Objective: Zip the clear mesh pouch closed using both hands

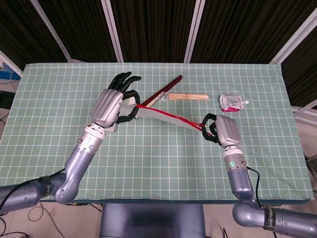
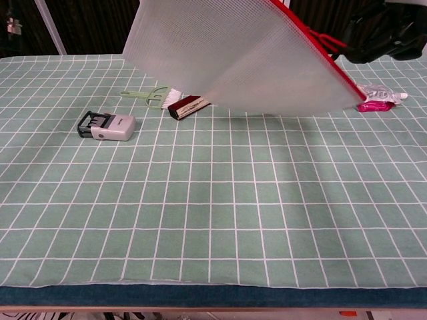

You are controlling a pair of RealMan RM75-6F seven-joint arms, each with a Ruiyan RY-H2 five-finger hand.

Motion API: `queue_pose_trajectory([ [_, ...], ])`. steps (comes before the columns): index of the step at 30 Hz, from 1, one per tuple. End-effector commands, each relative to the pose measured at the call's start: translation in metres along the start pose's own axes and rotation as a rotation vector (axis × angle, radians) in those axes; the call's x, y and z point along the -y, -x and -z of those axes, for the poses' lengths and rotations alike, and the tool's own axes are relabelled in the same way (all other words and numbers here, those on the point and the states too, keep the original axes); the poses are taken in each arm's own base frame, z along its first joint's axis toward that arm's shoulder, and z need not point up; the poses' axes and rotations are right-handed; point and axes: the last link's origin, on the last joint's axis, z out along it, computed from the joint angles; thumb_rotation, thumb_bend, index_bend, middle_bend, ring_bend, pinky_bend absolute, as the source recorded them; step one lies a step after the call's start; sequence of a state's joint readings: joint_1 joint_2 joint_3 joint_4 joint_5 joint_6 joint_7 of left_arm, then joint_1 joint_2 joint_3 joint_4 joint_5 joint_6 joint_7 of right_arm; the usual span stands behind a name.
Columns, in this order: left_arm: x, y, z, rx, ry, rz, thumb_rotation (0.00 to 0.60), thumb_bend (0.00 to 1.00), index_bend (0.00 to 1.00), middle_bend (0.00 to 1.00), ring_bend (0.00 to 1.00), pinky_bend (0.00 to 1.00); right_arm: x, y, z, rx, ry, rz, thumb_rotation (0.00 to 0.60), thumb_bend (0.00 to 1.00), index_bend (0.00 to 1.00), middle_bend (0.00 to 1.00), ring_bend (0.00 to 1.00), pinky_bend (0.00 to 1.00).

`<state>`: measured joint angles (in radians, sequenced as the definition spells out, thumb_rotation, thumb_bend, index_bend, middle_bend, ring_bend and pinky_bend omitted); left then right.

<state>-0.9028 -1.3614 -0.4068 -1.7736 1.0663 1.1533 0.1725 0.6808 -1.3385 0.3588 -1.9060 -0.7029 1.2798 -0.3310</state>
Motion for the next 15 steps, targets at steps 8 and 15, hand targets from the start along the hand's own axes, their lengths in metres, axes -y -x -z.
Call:
queue_pose_trajectory([
  [8, 0.033, -0.018, 0.015, -0.020, -0.052, -0.022, 0.600, 0.42, 0.60, 0.15, 0.00, 0.05, -0.027, -0.032, -0.010, -0.072, 0.065, -0.004, 0.600, 0.58, 0.70, 1.00, 1.00, 0.94],
  [15, 0.041, -0.021, 0.020, -0.020, -0.060, -0.031, 0.600, 0.42, 0.60, 0.15, 0.00, 0.05, -0.033, -0.041, -0.013, -0.095, 0.082, -0.009, 0.600, 0.58, 0.70, 1.00, 1.00, 0.94],
])
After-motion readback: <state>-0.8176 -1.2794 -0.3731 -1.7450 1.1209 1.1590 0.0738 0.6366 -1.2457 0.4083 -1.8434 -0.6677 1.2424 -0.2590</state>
